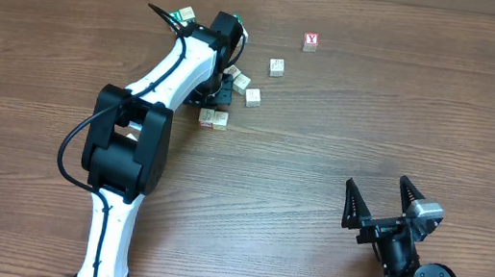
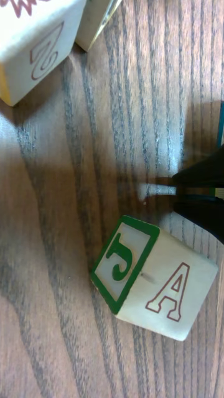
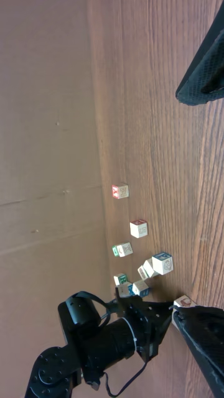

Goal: Form a horizontal line

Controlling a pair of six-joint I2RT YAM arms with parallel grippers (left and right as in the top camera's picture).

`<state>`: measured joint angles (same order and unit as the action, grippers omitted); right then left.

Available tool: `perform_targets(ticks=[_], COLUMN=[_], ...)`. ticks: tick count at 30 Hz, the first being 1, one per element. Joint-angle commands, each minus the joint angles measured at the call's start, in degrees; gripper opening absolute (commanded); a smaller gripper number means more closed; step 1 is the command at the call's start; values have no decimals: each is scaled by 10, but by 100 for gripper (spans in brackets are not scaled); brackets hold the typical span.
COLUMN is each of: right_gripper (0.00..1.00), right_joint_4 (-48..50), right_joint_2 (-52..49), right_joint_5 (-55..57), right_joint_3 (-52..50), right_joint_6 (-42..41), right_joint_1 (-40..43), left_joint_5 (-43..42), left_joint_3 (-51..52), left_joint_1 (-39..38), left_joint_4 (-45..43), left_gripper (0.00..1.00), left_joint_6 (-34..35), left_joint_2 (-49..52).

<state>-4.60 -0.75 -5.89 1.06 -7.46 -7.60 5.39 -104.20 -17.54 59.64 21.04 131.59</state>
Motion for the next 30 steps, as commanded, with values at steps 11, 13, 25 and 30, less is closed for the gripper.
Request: perform_targets(ticks=[11, 13, 25, 30], right_gripper=[100, 100, 100, 100], right_joint_4=[2, 2, 2, 2], right_joint_2=[3, 3, 3, 3], right_joint_5=[4, 4, 4, 4], right_joint_3=[-6, -6, -6, -6], right_joint_6=[-2, -2, -2, -2], right_joint_1=[2, 2, 2, 2], left_joint_5=[-5, -5, -12, -40], left_joint_3=[2, 2, -118, -242], left_joint_1=[3, 3, 22, 24], left_joint_4=[-3, -10, 2, 42], left_gripper=[4, 4, 5, 4], left_joint_6=[-1, -1, -28, -27], left_joint_2=[7, 7, 7, 7])
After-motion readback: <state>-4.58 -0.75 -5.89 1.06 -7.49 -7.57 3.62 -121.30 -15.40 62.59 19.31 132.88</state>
